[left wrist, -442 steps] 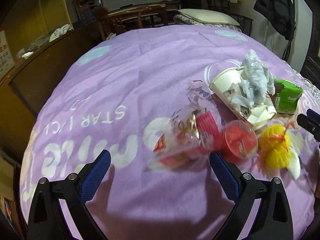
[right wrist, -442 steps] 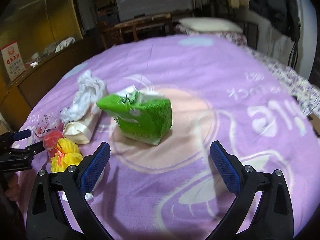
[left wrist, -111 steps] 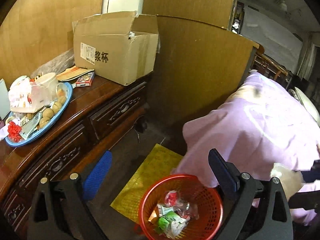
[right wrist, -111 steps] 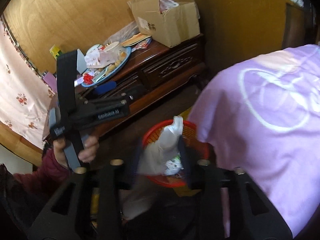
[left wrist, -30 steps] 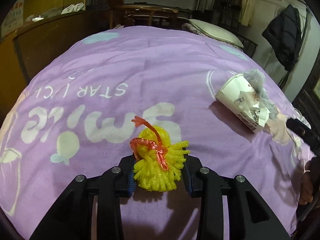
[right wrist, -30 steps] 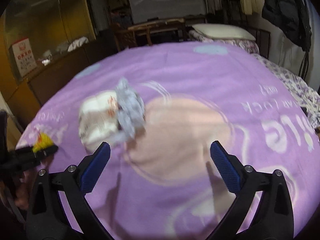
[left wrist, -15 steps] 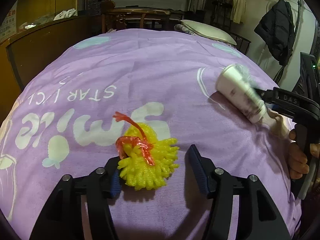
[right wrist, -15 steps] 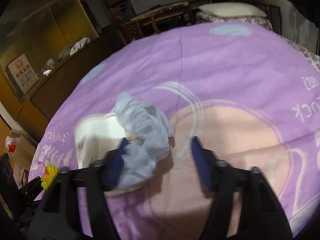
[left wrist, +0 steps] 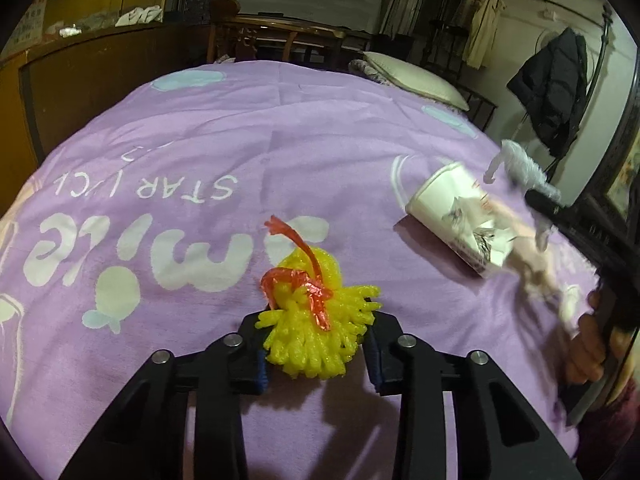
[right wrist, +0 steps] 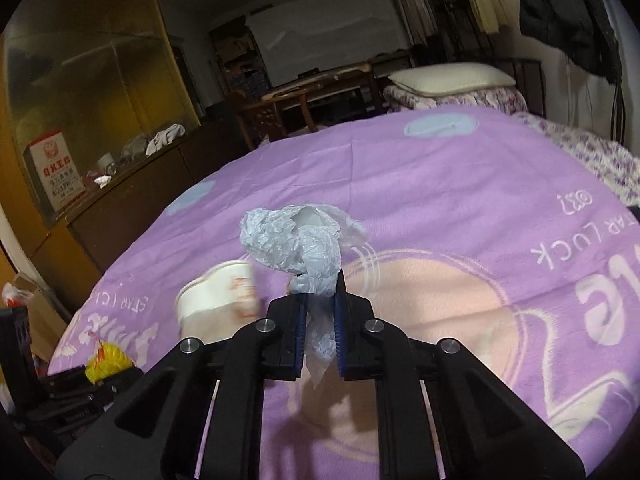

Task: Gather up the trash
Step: 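Grasp the yellow spiky ball with the left tool while the right tool grasps the crumpled tissue, then carry the ball and tissue to the red wastebasket and open both tools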

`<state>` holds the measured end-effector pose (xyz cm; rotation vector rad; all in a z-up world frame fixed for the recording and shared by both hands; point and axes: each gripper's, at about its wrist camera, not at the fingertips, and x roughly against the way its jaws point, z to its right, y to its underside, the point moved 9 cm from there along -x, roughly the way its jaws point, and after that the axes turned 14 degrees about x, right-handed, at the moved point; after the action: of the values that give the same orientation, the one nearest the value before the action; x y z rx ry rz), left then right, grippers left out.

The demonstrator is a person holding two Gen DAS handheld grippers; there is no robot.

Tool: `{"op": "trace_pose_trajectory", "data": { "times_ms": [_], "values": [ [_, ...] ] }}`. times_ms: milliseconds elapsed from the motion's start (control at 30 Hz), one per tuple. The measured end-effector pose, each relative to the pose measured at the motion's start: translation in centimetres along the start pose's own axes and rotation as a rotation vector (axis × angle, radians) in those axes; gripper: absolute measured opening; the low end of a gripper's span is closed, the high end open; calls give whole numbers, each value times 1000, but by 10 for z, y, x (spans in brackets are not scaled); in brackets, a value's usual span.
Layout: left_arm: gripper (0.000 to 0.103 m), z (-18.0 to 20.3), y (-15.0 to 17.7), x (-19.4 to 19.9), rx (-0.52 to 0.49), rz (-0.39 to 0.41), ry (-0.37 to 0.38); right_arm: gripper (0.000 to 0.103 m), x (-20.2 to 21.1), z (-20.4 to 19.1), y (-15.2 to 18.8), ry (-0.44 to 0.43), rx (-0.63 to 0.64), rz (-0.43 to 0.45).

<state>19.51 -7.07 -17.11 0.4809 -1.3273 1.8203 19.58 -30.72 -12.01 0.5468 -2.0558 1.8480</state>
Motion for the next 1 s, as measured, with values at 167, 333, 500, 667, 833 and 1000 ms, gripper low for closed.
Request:
{"op": "trace_pose_trajectory", "data": {
  "times_ms": [167,333,500,667,833,1000],
  "values": [
    [34,13,-10,32,-40,69,1,13,26,-8,-1,-20,-2,18],
    [34,15,-14,77,-61,145,-14,13,52,-24,-10,-69,12,46],
    [34,2,-14,126,-55,211,-47,13,81,-55,-23,-130,51,92],
    [34,-22,-8,175,-67,265,-124,13,115,-92,-30,-218,89,134],
    [34,-68,3,223,-41,297,-223,13,146,-130,-34,-310,130,158],
    [34,-140,22,259,66,281,-310,13,167,-176,-32,-394,198,152]
  ]
}}
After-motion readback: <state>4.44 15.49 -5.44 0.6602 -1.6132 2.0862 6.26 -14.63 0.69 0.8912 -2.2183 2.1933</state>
